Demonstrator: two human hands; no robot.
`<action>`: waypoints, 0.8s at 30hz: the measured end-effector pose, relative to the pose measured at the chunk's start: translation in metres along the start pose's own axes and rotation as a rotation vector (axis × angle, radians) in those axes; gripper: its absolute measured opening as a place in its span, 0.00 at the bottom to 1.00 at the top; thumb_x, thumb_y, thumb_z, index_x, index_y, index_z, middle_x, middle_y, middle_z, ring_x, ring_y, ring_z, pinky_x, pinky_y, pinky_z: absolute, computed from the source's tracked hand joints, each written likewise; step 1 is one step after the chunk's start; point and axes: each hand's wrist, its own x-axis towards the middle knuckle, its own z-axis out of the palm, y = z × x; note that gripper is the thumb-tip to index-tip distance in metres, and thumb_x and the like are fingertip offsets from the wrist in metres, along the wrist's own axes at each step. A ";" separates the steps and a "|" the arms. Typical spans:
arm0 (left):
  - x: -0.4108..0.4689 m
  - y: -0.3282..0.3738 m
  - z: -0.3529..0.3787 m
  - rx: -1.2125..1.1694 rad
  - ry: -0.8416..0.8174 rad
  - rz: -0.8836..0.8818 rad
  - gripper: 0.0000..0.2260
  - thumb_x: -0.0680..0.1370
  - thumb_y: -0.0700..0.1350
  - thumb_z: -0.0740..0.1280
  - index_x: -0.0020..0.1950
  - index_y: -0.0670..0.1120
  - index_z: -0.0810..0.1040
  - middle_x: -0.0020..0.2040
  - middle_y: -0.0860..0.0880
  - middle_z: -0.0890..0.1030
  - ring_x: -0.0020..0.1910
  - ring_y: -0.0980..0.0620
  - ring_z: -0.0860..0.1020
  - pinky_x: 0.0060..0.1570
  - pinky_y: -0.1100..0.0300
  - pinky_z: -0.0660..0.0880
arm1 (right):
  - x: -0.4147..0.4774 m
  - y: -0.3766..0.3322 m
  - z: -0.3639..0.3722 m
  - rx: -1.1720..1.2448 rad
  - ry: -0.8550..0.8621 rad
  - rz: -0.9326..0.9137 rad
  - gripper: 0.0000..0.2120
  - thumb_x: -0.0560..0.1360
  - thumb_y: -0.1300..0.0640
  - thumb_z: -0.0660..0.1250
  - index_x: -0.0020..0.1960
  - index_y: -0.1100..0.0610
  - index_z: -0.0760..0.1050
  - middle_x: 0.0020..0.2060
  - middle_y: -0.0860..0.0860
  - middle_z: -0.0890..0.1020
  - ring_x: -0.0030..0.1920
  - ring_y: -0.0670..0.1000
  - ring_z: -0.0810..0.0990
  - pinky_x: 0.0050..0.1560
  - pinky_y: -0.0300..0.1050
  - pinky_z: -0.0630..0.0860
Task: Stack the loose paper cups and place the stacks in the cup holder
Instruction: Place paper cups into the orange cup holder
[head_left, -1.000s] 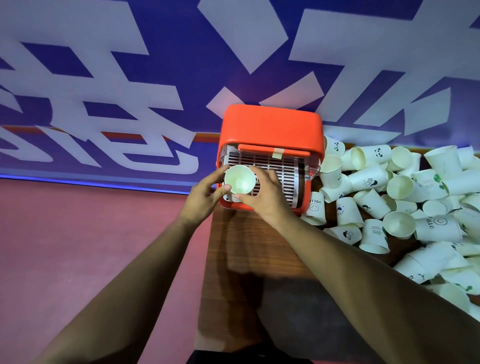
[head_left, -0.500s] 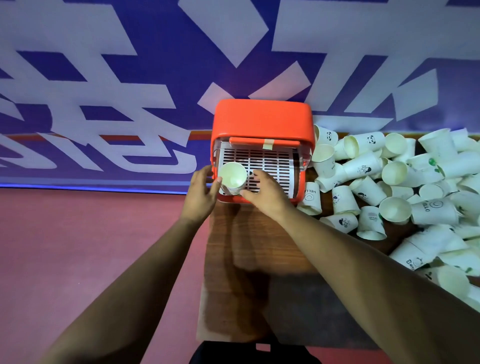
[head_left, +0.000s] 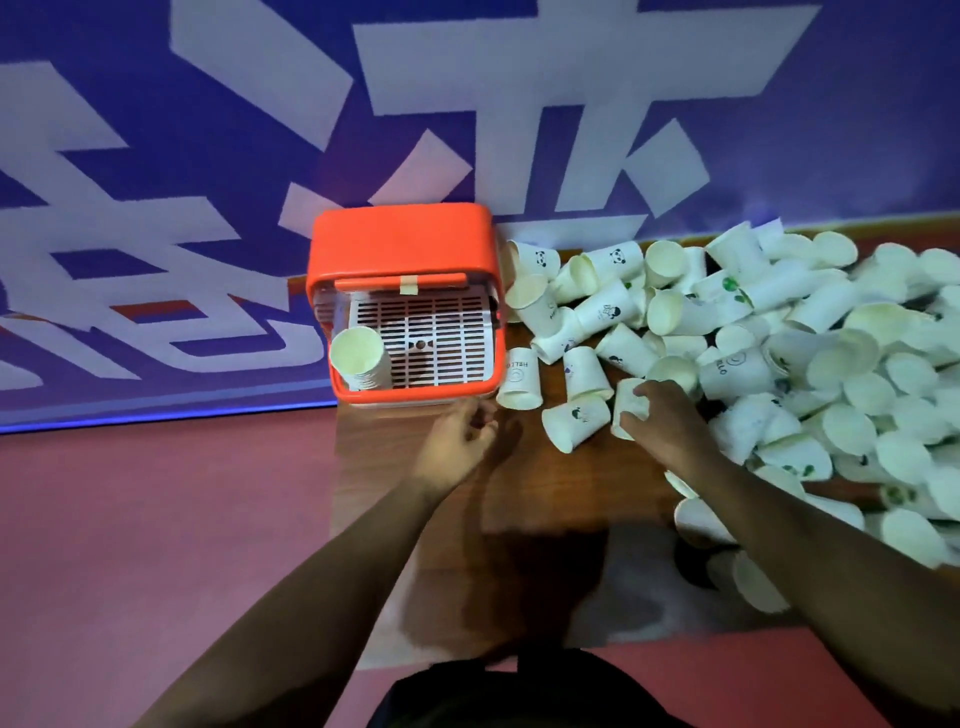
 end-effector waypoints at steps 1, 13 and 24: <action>0.006 0.010 0.012 -0.009 -0.024 -0.007 0.03 0.79 0.43 0.68 0.51 0.50 0.76 0.50 0.51 0.80 0.47 0.53 0.79 0.46 0.65 0.72 | 0.002 0.011 -0.004 -0.013 -0.004 0.006 0.23 0.73 0.54 0.69 0.65 0.61 0.72 0.61 0.59 0.74 0.61 0.58 0.74 0.60 0.49 0.70; 0.067 0.042 0.113 0.342 -0.204 -0.212 0.35 0.73 0.58 0.74 0.74 0.44 0.68 0.69 0.43 0.72 0.68 0.43 0.71 0.65 0.52 0.70 | 0.038 0.060 0.010 -0.094 -0.013 0.026 0.19 0.76 0.46 0.61 0.49 0.63 0.71 0.46 0.60 0.78 0.48 0.60 0.77 0.39 0.46 0.68; 0.049 0.031 0.125 0.299 -0.092 -0.188 0.32 0.73 0.53 0.76 0.73 0.47 0.70 0.66 0.41 0.73 0.65 0.42 0.73 0.65 0.52 0.71 | 0.052 0.061 0.039 -0.028 -0.110 0.181 0.26 0.75 0.40 0.63 0.57 0.63 0.70 0.53 0.60 0.80 0.54 0.63 0.78 0.46 0.51 0.75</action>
